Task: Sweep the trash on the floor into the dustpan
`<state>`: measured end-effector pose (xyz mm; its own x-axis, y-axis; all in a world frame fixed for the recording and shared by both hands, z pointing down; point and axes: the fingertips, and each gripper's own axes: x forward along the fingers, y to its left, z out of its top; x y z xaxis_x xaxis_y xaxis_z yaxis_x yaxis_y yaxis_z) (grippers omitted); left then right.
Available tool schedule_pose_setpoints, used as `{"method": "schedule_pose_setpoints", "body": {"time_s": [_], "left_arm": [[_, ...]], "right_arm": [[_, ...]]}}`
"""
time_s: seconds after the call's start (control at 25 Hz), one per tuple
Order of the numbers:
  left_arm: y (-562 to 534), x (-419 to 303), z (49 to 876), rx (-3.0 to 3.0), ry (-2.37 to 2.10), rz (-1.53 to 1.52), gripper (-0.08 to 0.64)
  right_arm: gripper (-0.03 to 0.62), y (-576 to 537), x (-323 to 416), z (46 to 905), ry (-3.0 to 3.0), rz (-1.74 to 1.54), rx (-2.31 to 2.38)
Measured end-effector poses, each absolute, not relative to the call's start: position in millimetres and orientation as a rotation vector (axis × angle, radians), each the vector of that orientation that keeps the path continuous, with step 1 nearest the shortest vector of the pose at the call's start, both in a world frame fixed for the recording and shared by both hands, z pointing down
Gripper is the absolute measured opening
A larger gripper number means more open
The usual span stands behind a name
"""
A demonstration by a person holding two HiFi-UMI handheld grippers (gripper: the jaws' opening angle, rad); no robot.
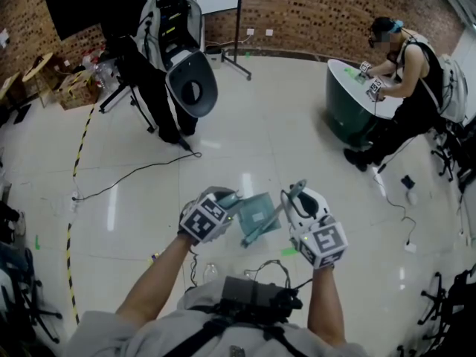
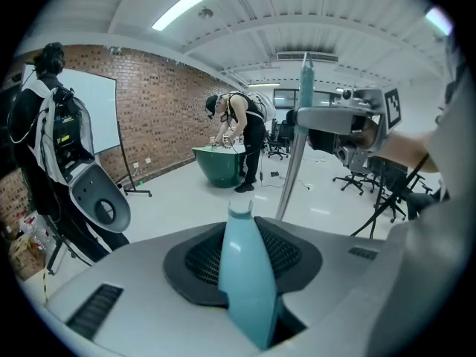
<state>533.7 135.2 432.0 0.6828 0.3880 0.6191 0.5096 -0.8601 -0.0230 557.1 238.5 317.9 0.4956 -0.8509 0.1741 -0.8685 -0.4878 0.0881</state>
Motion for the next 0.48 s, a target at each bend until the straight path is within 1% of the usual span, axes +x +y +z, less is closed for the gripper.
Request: {"method": "schedule_pose_setpoints", "body": {"time_s": [0.48], "left_arm": [[129.0,520.7,440.4,-2.715,-0.663,-0.962,0.114]], "right_arm": [[0.1,243.4,547.8,314.9,-1.538,0.184,2.551]]}}
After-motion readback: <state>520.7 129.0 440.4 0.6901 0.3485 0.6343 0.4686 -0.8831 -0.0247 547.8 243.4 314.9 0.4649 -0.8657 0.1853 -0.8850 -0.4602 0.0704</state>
